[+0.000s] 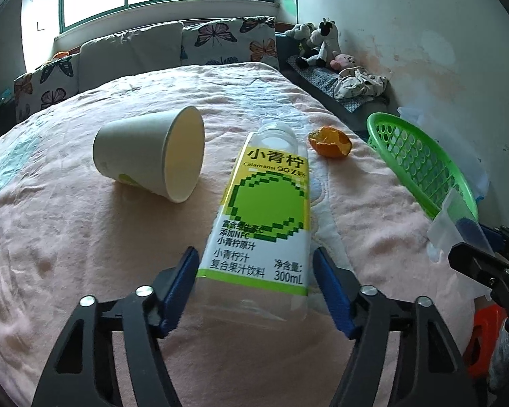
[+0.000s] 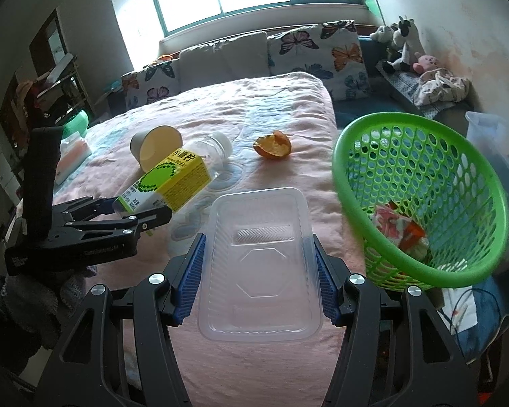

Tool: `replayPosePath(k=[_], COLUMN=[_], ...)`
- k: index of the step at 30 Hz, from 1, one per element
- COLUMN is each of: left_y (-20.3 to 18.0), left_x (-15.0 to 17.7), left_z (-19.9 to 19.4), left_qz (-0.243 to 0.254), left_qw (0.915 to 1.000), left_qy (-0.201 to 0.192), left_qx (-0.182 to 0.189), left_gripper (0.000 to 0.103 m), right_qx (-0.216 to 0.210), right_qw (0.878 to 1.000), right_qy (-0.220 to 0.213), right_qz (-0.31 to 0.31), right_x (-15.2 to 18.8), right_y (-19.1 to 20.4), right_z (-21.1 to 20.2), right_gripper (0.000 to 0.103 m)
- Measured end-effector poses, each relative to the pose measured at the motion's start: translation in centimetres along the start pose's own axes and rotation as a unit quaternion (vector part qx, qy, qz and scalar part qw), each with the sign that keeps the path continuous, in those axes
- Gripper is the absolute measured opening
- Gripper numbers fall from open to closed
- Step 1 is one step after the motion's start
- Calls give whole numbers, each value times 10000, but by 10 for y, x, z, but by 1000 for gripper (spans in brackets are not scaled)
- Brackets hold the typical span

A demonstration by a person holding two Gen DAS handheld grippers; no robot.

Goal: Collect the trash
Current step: 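Grasp the clear plastic tray with the right tool while the left tool grasps the lime juice bottle, then carry the tray and bottle to the green basket and release the tray from the right tool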

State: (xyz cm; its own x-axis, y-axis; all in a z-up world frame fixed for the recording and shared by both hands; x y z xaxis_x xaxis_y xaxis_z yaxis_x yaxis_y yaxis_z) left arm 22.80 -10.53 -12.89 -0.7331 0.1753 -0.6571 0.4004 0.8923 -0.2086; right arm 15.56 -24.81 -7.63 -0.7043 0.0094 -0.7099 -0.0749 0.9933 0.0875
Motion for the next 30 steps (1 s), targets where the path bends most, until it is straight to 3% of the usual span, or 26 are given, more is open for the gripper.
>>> replayPosePath(k=[2, 8, 16, 20, 25, 30], left_y=[0, -2, -11, -16, -21, -35], left_x=[-1, -7, -37, -50, -66, -81], left_z=[-1, -13, -48, -52, -56, -59], left_qz=[4, 47, 252, 296, 228, 466], left_qw=[10000, 9999, 9987, 9987, 9990, 9985], left_qy=[-16, -107, -436, -406, -316, -222], left_qx=[-7, 39, 83, 70, 206, 197], left_gripper=[57, 56, 54, 53, 53, 52], right_qx=[17, 49, 87, 152, 340, 632], right_qw=[10000, 9999, 9993, 9988, 9975, 9949], right_qy=[-21, -118, -228, -286, -312, -207], right_qz=[3, 64, 279, 375, 537, 759], right_x=[0, -4, -14, -20, -29, -35], right_y=[-1, -6, -25, -39, -67, -110], right_z=[-1, -8, -13, -17, -16, -4], right_gripper=[59, 59, 59, 59, 59, 59])
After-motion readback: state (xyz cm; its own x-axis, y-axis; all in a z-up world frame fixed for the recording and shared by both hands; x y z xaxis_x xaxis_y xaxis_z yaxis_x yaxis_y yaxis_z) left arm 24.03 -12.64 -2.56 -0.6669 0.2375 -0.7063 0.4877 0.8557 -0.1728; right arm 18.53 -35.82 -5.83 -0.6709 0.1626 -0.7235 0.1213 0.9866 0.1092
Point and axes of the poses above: each gripper's, at about its wrist camera, not at the fingertips, and z roughly the way its jaws point, y to its left, x to its underside, the point moved 8 cm from there along z, roughly the way its jaws point, and after that the axes turned 9 degrees about x, right-handed, at the moved point
